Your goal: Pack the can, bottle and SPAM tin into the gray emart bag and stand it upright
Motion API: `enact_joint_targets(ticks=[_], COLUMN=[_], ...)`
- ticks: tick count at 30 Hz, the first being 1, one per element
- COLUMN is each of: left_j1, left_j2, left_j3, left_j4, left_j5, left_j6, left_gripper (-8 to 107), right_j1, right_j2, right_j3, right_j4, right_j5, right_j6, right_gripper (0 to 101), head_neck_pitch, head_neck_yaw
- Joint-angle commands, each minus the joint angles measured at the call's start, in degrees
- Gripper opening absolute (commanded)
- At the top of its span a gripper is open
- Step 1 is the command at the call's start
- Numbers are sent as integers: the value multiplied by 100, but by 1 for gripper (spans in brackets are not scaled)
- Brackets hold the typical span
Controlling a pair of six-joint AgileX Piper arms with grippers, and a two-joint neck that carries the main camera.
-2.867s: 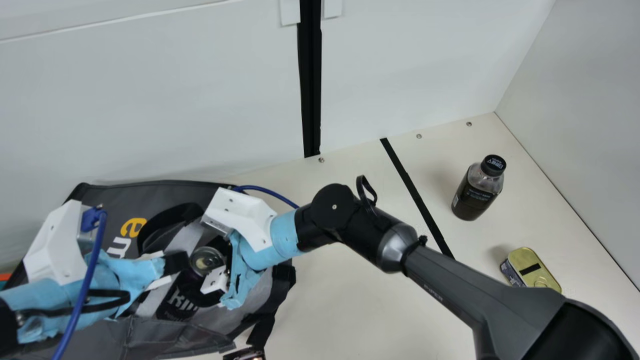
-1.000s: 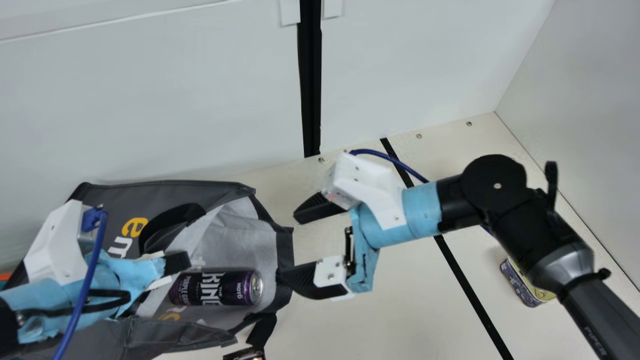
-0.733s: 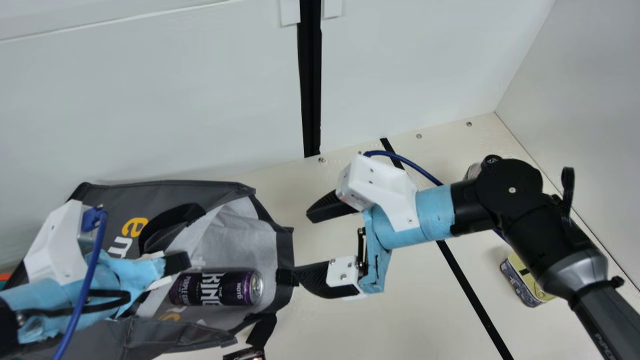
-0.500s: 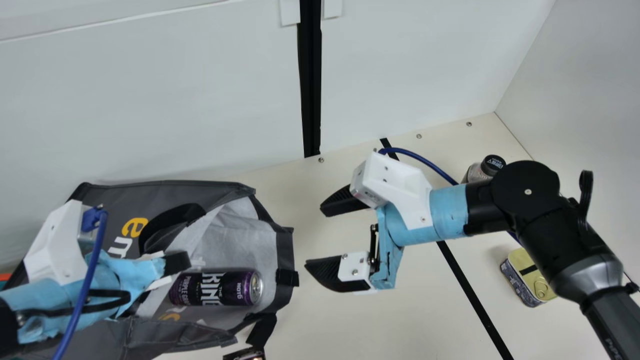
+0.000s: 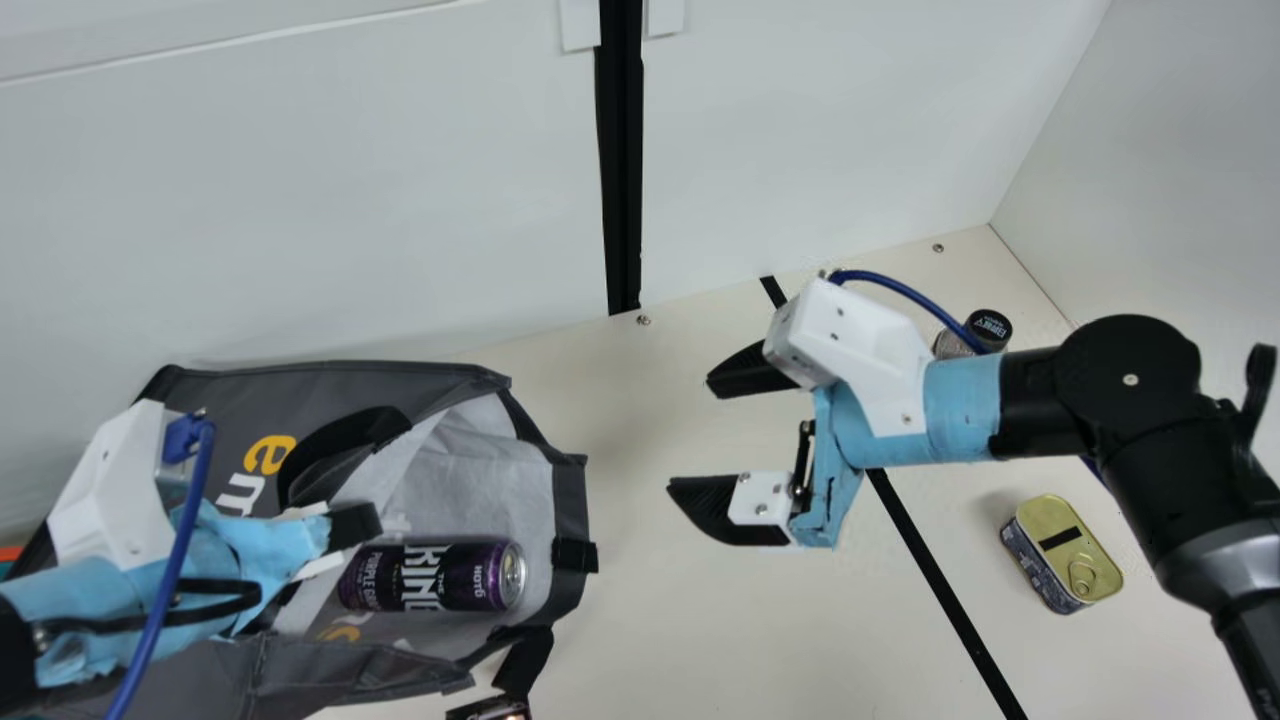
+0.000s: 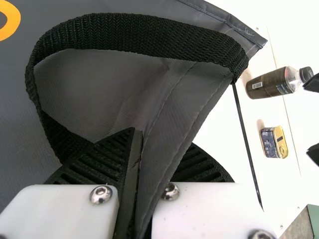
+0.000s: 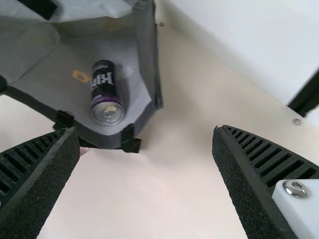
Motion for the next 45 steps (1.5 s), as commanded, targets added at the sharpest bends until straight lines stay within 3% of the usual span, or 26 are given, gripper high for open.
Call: enact_joint_targets(ticks=[1,12,22,34,45], left_j1=[0,0,0,0,0], left_j2=[0,0,0,0,0], left_j3=[0,0,0,0,0], left_j4=[0,0,0,0,0], left_j5=[0,0,0,0,0], left_j6=[0,0,0,0,0], left_gripper=[-8,-8,-8,-8,-8], right_j1=[-109,-692,-1042,-708,-515], right_j2=[-25,-283,-676,-1071,-1202], right_j3=[-27,-351,-627,-711,-1020], right_j4=[-74,-652,-1424,-2750,-3755], right_j5=[-3,-3,-3,-424,-381], right_j6=[39,518,1435,3028,4097], right_gripper=[95,95,95,95,95], head_neck_pitch=[-130,-130,-130,-130,-130], head_neck_yaw=[-5,-5,-5,-5,-5])
